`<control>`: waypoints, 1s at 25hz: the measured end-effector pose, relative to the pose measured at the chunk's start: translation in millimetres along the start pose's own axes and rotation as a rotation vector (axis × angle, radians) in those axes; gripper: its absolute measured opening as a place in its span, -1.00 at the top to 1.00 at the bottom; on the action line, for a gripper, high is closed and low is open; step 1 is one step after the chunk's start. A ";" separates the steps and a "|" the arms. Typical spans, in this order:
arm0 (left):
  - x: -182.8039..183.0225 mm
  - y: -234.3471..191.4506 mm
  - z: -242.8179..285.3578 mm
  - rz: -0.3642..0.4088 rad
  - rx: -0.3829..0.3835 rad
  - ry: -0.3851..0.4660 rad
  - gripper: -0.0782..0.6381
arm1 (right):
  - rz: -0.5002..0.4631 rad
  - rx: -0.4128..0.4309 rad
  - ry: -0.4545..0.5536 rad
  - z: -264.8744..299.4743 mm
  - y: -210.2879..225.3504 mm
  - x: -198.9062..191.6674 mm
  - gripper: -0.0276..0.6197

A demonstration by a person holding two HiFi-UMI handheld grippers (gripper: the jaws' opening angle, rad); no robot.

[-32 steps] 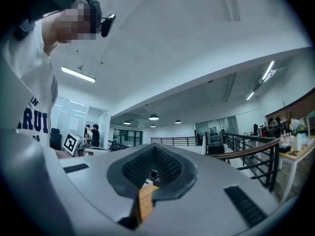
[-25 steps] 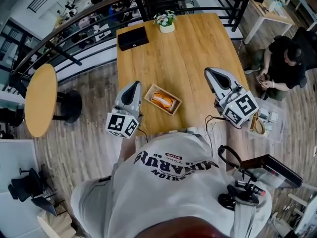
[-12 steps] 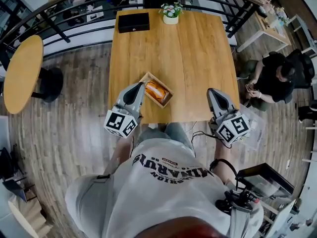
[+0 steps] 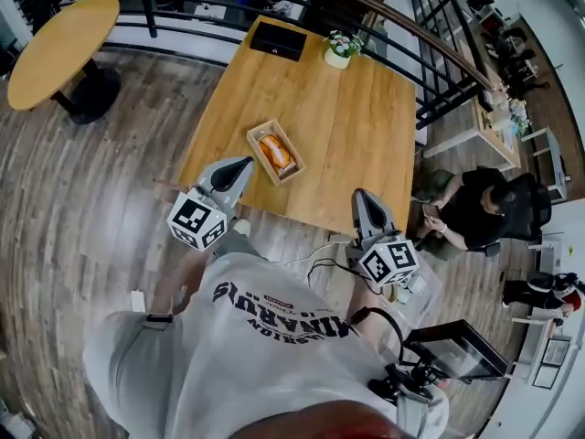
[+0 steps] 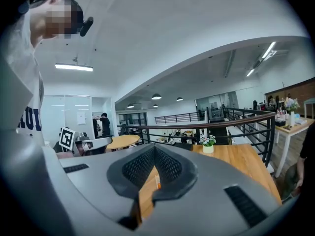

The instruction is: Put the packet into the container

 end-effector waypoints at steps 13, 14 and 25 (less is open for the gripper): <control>5.3 251.5 -147.8 -0.039 -0.124 -0.159 0.79 | 0.037 -0.034 -0.023 -253.3 -99.0 -29.2 0.90; 2.1 265.6 -157.8 -0.054 -0.118 -0.177 0.79 | 0.044 -0.034 -0.029 -263.6 -101.9 -32.9 0.90; 35.5 279.6 -177.7 -0.037 -0.174 -0.112 0.79 | 0.014 -0.058 -0.012 -287.7 -145.1 -43.8 0.90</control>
Point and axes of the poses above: the fingertips, and each gripper's own axes: z forward along the fingers, y to its right, x out of its top, the point moved 10 cm from there along -z, backward along the fingers, and after that the axes turned 15 degrees about y, right-handed, at the moved point
